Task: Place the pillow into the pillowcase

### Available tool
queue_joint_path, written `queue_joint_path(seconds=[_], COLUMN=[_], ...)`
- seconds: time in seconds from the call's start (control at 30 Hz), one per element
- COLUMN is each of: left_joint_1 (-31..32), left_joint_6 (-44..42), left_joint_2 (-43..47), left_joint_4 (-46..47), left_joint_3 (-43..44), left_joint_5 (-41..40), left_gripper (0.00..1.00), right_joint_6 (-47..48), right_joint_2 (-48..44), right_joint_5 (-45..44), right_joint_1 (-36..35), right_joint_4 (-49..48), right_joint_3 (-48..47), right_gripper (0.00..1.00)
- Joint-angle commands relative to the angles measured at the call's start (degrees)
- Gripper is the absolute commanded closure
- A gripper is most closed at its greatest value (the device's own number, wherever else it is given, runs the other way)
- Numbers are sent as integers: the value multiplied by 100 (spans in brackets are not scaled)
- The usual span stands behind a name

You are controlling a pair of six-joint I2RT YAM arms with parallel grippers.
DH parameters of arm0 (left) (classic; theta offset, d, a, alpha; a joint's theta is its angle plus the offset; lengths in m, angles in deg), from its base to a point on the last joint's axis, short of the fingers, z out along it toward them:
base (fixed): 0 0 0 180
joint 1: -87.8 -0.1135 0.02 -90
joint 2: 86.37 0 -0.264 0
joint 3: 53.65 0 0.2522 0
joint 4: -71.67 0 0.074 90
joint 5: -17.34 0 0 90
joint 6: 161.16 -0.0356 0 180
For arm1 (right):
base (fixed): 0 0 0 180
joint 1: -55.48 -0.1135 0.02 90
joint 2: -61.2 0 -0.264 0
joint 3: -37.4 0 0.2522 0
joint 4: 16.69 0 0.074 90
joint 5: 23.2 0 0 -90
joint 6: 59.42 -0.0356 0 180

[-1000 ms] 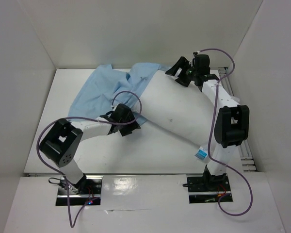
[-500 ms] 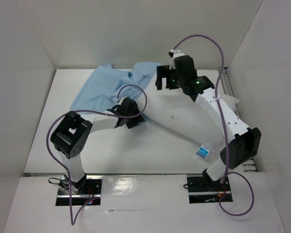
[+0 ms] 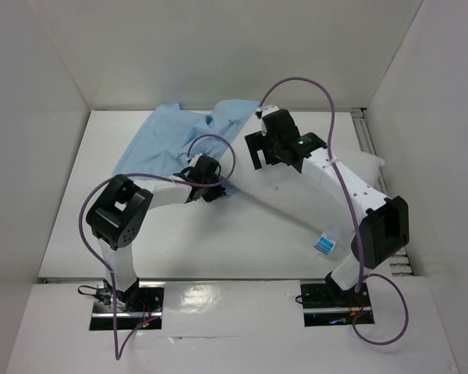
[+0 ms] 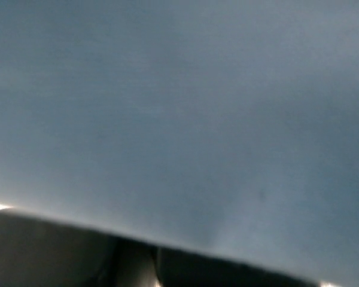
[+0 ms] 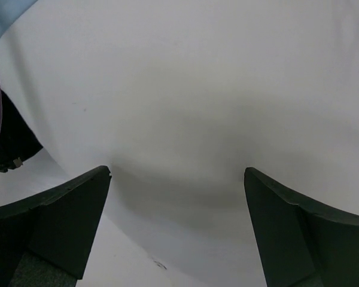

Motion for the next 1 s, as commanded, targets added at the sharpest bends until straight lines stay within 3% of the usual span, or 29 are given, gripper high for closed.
queue_joint_path(seconds=[0.0,0.07,0.1,0.13,0.17,0.2,0.23,0.43,0.47,0.63,0.73,0.8,0.97], left_joint_1=[-99,-99,-99,-99,-99,-99,-99,-99,-99,-99,16,104,516], left_joint_6=[-160,-240,-292,-397,-459,-555,-748,-1329,-1330,-1470,-1251,-1094,-986], left_joint_2=[328,451,582,645,706,776,925,1541,1603,1796,1989,2182,2947], left_joint_4=[-139,-69,-69,18,80,80,133,204,203,133,361,554,592], left_joint_3=[-114,-167,-167,-236,-237,-289,-290,533,702,1345,996,646,-447], left_joint_5=[-180,-180,-180,-110,-5,100,293,1575,1778,2842,3588,3791,4329], left_gripper=[100,100,100,100,100,100,100,100,100,100,100,100,100], right_joint_6=[183,104,51,-167,-308,-492,-834,-1398,-1399,-1329,-1398,-1608,-2365], right_joint_2=[430,754,870,993,1272,1406,1520,1583,1713,1926,2048,2049,2049], right_joint_5=[115,316,318,318,213,73,-59,-842,-895,-1106,-1335,-1335,-624], right_joint_1=[-264,-265,-265,-161,-107,-55,68,445,508,421,70,17,16], right_joint_4=[-315,-630,-719,-790,-790,-677,-572,-677,-554,-404,-404,-605,-1211], right_joint_3=[-83,-83,-83,-83,-405,-617,-845,-2391,-3038,-4371,-3926,-2937,-1341], right_gripper=[0,3,12,27,49,96,100,100,100,100,100,100,100])
